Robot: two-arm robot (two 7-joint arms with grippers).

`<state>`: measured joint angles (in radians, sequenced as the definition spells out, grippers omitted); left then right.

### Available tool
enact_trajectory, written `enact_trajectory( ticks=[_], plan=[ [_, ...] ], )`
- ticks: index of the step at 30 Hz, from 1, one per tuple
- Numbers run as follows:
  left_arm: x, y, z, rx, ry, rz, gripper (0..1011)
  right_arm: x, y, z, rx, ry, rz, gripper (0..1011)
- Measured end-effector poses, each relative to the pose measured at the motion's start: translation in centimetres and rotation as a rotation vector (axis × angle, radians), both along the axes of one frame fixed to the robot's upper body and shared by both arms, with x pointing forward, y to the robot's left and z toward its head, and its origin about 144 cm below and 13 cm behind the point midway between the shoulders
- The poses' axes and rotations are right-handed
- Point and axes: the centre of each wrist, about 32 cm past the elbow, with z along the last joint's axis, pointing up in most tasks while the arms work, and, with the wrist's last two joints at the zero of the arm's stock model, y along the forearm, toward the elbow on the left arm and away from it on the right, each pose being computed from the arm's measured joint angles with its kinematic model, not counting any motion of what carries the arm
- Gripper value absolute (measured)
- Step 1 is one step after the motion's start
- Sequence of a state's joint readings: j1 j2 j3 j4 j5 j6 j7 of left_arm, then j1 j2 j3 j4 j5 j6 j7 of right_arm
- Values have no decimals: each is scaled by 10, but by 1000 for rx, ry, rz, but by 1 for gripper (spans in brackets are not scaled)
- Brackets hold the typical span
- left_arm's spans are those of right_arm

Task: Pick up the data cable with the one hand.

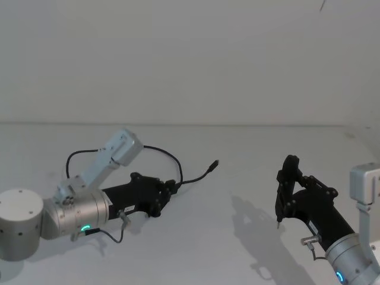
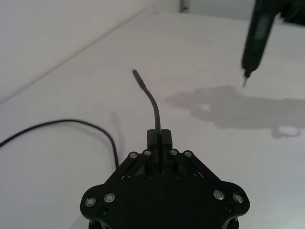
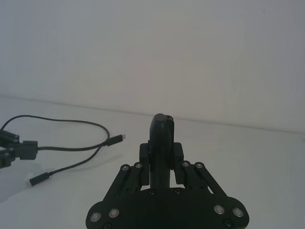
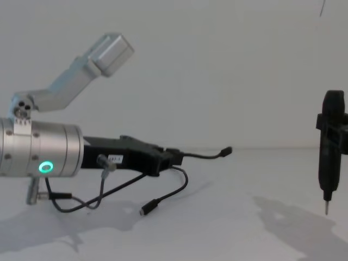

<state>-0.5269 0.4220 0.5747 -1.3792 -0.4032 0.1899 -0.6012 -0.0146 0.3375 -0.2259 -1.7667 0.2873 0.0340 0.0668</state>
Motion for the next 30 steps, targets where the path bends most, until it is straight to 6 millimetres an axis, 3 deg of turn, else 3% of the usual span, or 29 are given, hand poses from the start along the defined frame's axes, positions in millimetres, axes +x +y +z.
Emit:
enact_trajectory(
  ticks=[13,30],
  plan=[
    [-15,-2,23,-43,23,-76,40,0,0,0,0,0,0,279],
    [-40,16,36,-37,21,-54,40,0,0,0,1,0,0,279]
  ],
)
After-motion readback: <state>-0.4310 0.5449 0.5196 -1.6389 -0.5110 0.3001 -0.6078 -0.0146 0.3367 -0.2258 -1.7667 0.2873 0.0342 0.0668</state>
